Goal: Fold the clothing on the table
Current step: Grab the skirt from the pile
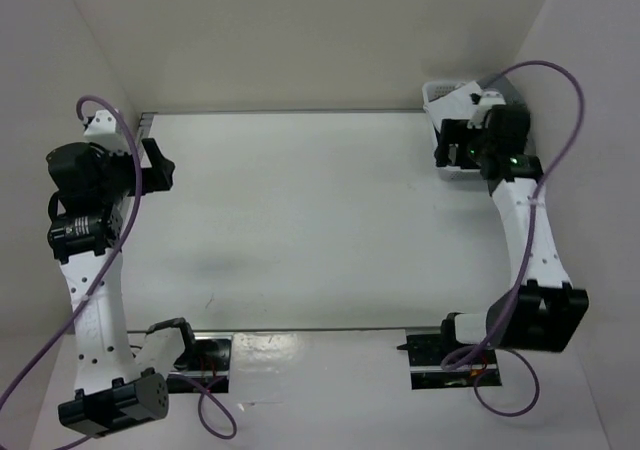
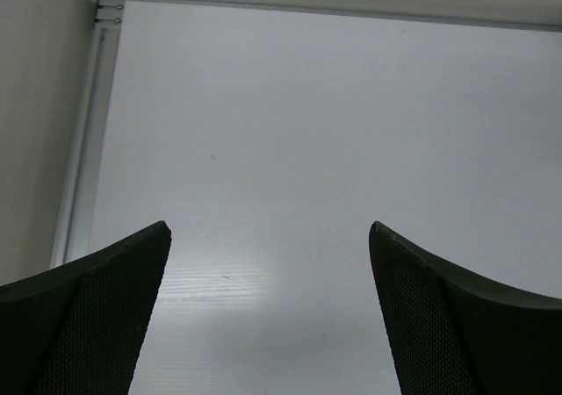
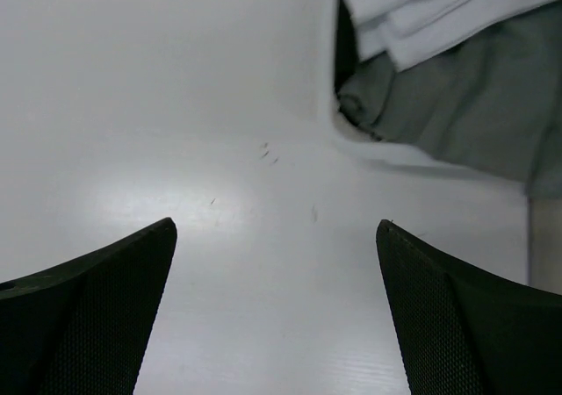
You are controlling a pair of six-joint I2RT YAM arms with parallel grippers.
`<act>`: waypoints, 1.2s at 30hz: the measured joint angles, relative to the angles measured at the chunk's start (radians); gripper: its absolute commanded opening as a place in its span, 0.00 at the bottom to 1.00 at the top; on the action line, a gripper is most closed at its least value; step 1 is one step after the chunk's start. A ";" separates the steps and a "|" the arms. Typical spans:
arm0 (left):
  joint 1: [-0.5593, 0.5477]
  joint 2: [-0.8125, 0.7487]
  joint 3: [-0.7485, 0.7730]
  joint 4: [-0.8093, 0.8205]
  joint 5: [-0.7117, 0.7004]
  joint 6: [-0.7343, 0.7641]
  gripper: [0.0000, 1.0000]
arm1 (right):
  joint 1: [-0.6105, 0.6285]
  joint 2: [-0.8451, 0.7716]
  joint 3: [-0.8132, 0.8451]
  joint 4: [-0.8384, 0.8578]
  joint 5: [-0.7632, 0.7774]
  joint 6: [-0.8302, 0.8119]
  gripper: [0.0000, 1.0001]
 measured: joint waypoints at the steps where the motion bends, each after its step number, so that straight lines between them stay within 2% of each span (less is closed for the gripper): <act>1: 0.000 0.004 -0.002 -0.002 0.016 -0.013 0.99 | 0.045 0.056 0.017 -0.023 0.035 -0.001 0.98; 4: 0.000 0.046 0.008 0.007 0.072 -0.023 0.99 | 0.106 0.228 0.100 -0.068 0.074 -0.004 0.98; 9: -0.007 0.206 0.031 0.008 0.113 0.011 0.99 | 0.078 0.464 0.201 -0.085 0.101 -0.004 0.98; 15: -0.034 0.376 -0.005 -0.003 0.125 0.045 0.99 | 0.047 0.581 0.312 -0.110 0.124 -0.004 0.98; 19: -0.059 0.397 -0.024 -0.011 0.105 0.051 0.99 | 0.044 0.625 0.417 -0.111 0.142 -0.003 0.93; 23: -0.072 0.396 -0.035 0.013 0.089 0.070 0.99 | 0.041 0.690 0.542 -0.111 0.156 -0.002 0.93; 34: -0.072 0.416 -0.056 0.016 0.066 0.085 0.99 | -0.019 1.019 0.904 -0.177 0.168 0.010 0.92; 36: -0.072 0.420 -0.056 0.016 0.065 0.092 0.99 | -0.038 1.066 0.966 -0.204 0.164 0.013 0.88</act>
